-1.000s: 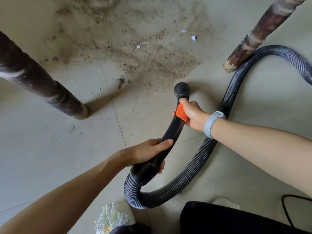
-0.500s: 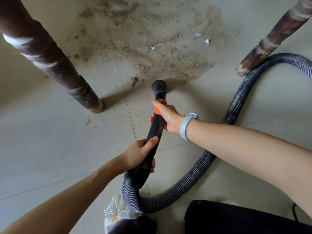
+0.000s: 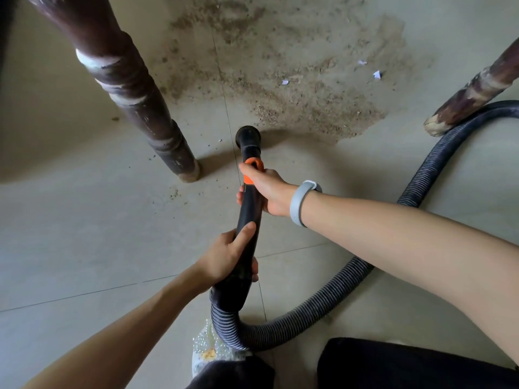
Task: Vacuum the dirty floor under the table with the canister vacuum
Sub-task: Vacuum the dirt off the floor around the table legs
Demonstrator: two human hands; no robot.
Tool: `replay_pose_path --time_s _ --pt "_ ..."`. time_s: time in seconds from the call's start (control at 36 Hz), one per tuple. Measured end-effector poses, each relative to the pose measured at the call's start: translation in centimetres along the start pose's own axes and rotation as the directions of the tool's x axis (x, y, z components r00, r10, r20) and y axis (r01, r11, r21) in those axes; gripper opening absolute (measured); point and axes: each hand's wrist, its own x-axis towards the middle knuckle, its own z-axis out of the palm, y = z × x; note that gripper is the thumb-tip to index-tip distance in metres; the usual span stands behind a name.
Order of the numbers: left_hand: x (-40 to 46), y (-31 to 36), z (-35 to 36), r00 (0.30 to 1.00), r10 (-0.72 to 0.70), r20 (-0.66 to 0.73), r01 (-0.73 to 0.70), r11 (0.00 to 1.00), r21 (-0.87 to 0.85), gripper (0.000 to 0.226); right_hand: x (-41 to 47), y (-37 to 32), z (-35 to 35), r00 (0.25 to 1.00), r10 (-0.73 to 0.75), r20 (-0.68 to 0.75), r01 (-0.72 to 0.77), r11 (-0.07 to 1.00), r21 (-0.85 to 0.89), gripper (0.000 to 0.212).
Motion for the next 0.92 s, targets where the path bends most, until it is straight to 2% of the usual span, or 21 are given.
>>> replay_pose_path --time_s 0.22,0.75,0.83,0.92 --pt "0.6 0.2 -1.3 0.999 -0.036 0.008 0.036 0.996 -0.086 0.044 1.5 -0.6 1.1 1.000 0.011 0.014 -0.010 0.998 -0.061 0.040" --pt "0.5 0.2 -1.3 0.997 -0.064 -0.054 0.056 0.990 -0.129 0.044 2.5 -1.4 2.8 0.979 0.093 0.180 -0.064 0.985 -0.163 0.029" --pt "0.1 0.0 -0.7 0.997 -0.063 -0.033 0.057 0.988 -0.142 0.045 2.3 -1.0 2.9 0.969 0.118 0.219 -0.070 0.974 -0.217 0.031" --pt "-0.2 -0.6 -0.5 0.998 -0.055 0.024 0.057 0.988 -0.142 0.052 2.1 -0.2 2.5 0.966 0.136 0.220 -0.094 0.977 -0.194 0.029"
